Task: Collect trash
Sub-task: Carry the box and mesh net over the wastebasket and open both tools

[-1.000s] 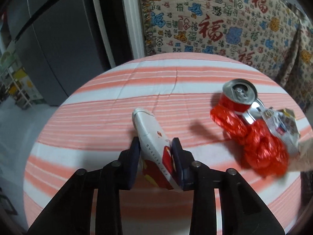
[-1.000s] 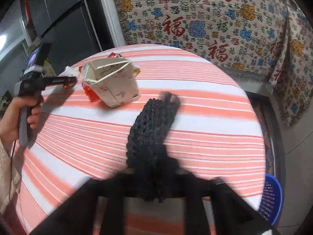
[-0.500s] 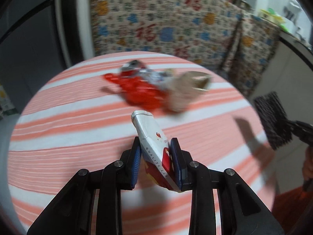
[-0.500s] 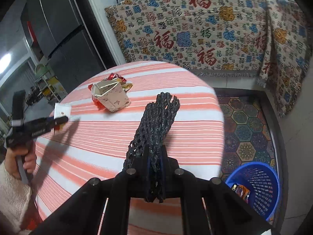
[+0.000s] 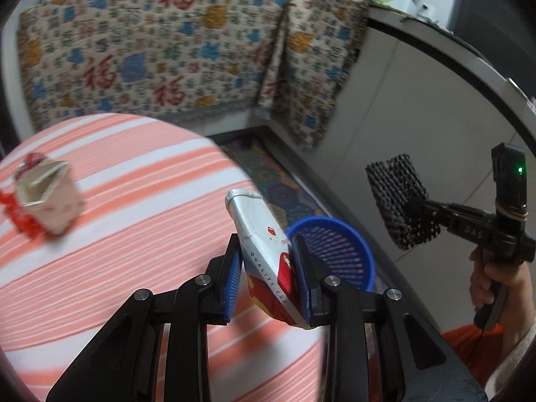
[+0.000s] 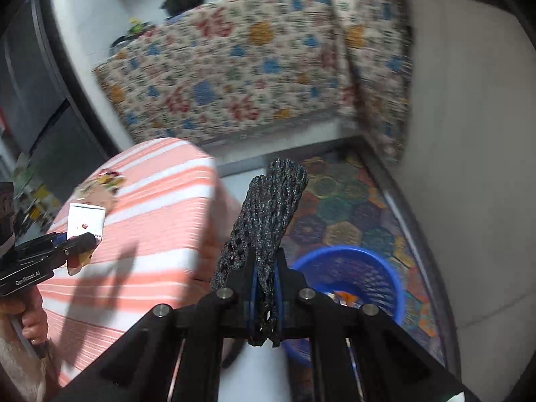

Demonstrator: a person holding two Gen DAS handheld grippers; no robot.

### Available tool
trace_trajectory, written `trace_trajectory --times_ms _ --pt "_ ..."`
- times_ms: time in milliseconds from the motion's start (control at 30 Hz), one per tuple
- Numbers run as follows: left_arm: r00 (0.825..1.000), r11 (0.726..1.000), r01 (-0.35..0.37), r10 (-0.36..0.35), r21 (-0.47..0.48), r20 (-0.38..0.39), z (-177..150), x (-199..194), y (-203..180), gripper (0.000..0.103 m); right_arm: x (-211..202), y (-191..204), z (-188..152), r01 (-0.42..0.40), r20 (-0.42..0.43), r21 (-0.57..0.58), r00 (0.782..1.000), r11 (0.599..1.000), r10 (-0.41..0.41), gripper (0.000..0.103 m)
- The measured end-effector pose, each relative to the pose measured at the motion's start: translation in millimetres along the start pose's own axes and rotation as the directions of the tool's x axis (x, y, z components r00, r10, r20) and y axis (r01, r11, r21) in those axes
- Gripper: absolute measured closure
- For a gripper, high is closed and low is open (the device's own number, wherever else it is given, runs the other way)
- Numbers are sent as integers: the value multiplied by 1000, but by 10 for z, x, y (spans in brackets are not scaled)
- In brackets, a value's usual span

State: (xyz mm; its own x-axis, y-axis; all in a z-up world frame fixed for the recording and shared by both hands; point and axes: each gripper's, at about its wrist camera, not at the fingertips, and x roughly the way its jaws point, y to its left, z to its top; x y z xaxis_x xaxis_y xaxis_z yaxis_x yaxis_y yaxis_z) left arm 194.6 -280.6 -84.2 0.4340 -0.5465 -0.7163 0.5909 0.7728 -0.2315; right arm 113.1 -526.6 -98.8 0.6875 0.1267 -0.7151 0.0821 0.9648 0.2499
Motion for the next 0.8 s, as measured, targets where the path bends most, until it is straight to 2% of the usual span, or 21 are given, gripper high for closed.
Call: trace_trajectory --times_ms 200,433,800 --pt "997 997 61 -59 42 -47 68 442 -539 74 -41 -469 -114 62 -21 44 998 997 -61 94" --pt "991 994 95 -91 44 -93 101 924 -935 74 107 -780 -212 102 -70 56 993 993 -98 94" --pt "982 996 92 -87 21 -165 -34 1632 -1076 68 658 -1137 -240 130 -189 102 976 986 -109 92"
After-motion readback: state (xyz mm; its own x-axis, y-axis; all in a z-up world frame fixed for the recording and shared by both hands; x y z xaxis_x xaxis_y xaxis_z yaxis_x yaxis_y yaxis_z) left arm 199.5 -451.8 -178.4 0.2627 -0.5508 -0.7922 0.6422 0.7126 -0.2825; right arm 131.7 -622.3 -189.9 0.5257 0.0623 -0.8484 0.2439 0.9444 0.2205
